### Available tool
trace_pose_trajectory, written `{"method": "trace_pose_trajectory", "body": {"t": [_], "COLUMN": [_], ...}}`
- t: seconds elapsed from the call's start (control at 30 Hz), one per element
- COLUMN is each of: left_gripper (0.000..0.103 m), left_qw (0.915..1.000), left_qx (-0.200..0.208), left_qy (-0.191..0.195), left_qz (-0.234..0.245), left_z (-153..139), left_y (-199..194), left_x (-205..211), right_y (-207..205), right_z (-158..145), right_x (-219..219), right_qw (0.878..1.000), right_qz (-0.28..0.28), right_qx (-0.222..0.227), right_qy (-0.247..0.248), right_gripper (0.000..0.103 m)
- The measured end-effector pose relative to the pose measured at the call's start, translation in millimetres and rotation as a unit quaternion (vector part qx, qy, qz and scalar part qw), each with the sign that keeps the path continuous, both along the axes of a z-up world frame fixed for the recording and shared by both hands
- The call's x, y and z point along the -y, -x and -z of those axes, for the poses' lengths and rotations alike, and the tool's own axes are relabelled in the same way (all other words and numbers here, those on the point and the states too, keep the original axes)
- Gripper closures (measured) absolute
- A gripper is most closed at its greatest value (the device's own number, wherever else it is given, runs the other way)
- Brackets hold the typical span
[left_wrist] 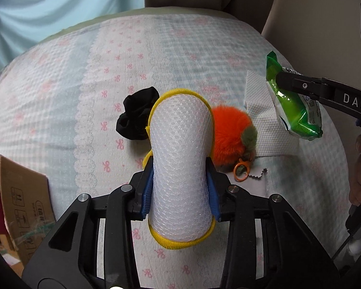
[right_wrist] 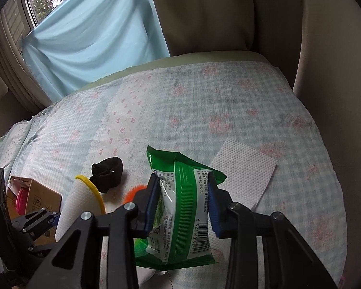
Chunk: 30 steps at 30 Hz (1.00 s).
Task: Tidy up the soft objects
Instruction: 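Lift and carry the mesh pad and green wipes over the box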
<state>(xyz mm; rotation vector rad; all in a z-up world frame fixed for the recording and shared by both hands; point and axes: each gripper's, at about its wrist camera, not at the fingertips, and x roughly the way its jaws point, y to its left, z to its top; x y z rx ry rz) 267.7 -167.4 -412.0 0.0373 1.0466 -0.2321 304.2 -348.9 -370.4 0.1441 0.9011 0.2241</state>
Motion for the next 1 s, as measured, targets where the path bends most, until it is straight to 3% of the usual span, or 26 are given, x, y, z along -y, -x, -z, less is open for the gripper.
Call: {"method": "trace_pose_trajectory", "body": {"t": [0.33,0.63,0.83,1.0], "left_gripper": [0.069,0.069,0.069,0.069], "left_qw": [0.9982,0.9942,0.9924,0.9912], "left_qx": [0.043,0.074,0.079,0.08], "left_qy": [0.036,0.065,0.07,0.065], "left_qz": [-0.023,-0.042,-0.063,-0.083], "left_z": [-101,-200,-242,-263], "left_y": [26,69,102,124], "left_x": [-26,-83,-148,-214], "right_y": [49,104,133,147], "right_z": [-100,-182,-214,-218], "right_x": [-19,-77,-147,-212], "right_qw": [0.999,0.998,0.997,0.997], "right_qz": [0.008,0.008,-0.013,-0.036], "right_qx": [0.046,0.07,0.071,0.065], "right_qy": [0.012,0.001,-0.005,-0.008], "right_gripper": [0.069,0.069,0.069,0.069]}}
